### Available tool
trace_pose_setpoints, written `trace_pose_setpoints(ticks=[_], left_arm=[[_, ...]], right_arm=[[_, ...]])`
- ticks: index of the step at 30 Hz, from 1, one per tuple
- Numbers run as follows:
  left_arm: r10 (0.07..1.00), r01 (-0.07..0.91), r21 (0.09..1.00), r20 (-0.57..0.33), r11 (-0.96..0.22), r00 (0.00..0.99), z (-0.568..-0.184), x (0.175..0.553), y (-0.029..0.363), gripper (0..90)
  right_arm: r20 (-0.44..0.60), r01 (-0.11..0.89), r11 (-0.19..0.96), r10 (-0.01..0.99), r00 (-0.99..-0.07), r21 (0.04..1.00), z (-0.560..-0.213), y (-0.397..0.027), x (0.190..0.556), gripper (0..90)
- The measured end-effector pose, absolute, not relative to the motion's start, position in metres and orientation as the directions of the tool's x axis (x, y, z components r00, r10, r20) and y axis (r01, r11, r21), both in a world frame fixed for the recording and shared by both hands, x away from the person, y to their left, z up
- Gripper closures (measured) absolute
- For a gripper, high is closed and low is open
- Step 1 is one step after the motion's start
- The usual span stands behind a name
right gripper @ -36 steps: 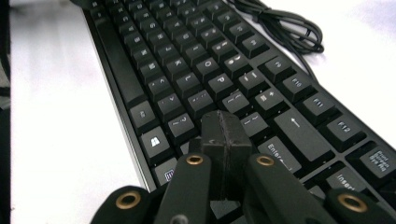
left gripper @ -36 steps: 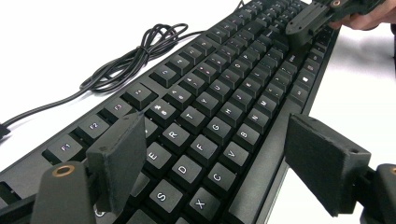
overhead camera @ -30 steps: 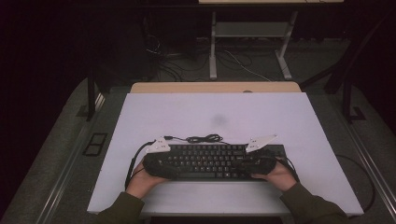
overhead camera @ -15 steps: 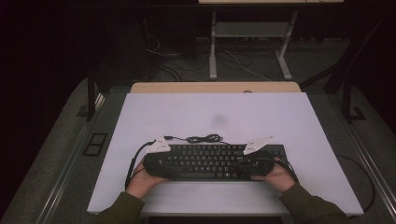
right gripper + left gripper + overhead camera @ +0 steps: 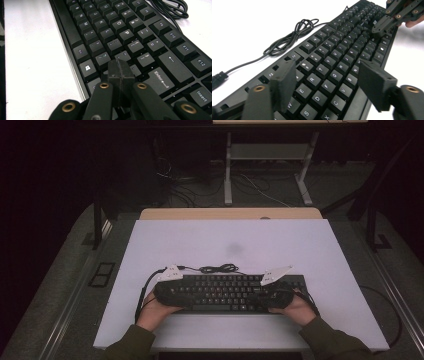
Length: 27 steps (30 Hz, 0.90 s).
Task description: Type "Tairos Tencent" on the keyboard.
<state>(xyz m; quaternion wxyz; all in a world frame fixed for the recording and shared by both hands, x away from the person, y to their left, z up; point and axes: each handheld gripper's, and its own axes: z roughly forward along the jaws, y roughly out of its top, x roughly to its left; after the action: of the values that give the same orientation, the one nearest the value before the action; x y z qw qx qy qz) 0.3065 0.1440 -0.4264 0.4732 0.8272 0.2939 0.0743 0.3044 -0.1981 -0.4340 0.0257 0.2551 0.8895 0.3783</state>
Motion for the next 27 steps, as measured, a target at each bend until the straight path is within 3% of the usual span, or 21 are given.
trace_pose_setpoints(ticks=[4, 18, 27], left_arm=[[0.558, 0.416, 0.825, -0.152, -0.383, 0.816, -0.426, 0.310, 0.142, 39.4], [0.542, 0.425, 0.792, -0.144, -0.439, 0.828, -0.427, 0.321, 0.128, 86.8], [0.540, 0.435, 0.766, -0.138, -0.474, 0.831, -0.430, 0.326, 0.119, 89.0]], right_arm=[[0.150, 0.437, 0.583, 0.473, -0.868, 0.685, -0.434, -0.198, 0.304, 89.4], [0.146, 0.437, 0.585, 0.476, -0.867, 0.683, -0.434, -0.198, 0.304, 89.5], [0.150, 0.440, 0.583, 0.477, -0.866, 0.683, -0.434, -0.198, 0.304, 89.5]])
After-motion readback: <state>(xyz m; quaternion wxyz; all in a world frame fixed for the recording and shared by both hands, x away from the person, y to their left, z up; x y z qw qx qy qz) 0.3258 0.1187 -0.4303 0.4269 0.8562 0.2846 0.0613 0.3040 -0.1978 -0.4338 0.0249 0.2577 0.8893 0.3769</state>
